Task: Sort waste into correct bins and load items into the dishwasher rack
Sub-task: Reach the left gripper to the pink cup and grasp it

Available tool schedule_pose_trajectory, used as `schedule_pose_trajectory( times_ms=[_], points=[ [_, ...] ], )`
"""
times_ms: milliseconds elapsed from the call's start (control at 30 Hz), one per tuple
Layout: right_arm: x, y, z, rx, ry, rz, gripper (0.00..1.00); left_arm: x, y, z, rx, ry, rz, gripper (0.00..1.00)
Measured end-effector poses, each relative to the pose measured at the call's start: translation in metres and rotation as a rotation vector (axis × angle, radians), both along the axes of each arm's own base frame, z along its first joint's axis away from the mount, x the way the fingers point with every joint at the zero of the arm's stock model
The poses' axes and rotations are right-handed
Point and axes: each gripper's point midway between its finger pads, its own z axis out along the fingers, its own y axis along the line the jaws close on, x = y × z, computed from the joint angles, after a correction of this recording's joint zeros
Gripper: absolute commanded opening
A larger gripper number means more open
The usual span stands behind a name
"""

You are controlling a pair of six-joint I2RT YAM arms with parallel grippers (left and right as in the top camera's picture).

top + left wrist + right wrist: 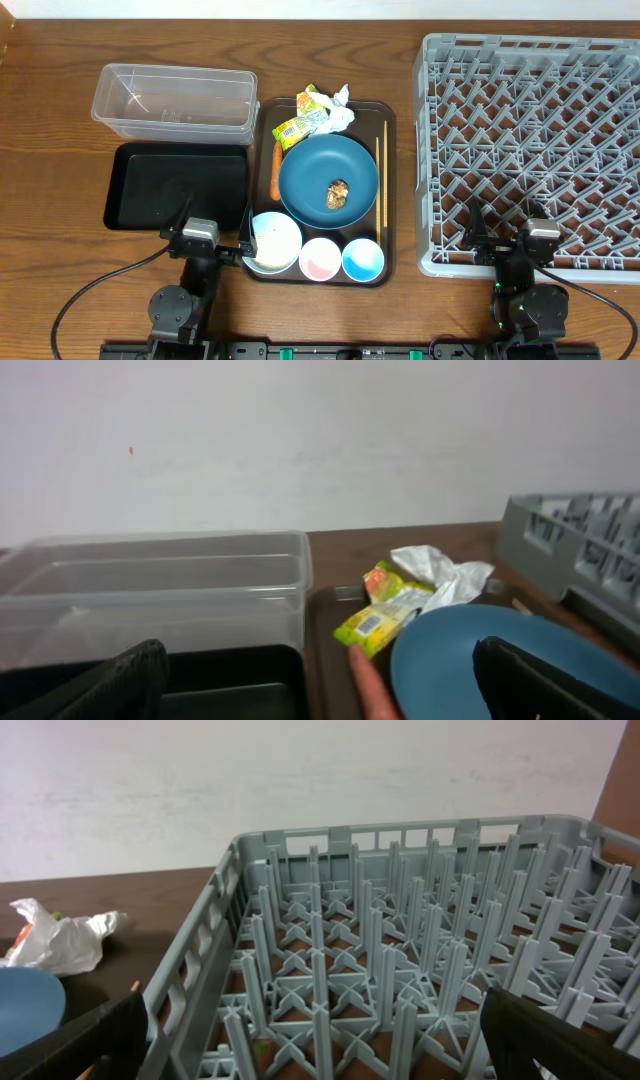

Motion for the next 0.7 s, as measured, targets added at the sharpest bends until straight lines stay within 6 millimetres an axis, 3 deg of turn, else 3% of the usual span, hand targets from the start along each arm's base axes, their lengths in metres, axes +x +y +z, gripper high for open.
schedule_pose_trajectory(
  times_ms=[233, 400, 500, 600, 700],
  points=[
    [-0.001, 0.023, 0.0, 0.132, 0.002, 0.125, 0.99, 0.0, 0.0, -0.016, -0.133, 0.09, 0.002, 0.98],
    [-0.003, 0.04, 0.006, 0.157, -0.004, 0.226, 0.99, 0.0, -0.001, -0.009, -0.183, 0.072, -0.003, 0.98],
    [-0.007, 0.045, 0.033, 0.156, -0.055, 0.259, 0.99, -0.002, -0.002, -0.002, -0.236, 0.076, -0.015, 0.98],
    [-0.014, 0.046, 0.077, 0.154, -0.112, 0.272, 0.99, -0.007, -0.006, 0.008, -0.254, 0.15, -0.029, 0.98],
    [-0.014, 0.047, 0.109, 0.158, -0.071, 0.276, 0.99, -0.013, -0.007, 0.032, -0.253, 0.229, -0.029, 0.98]
  ],
)
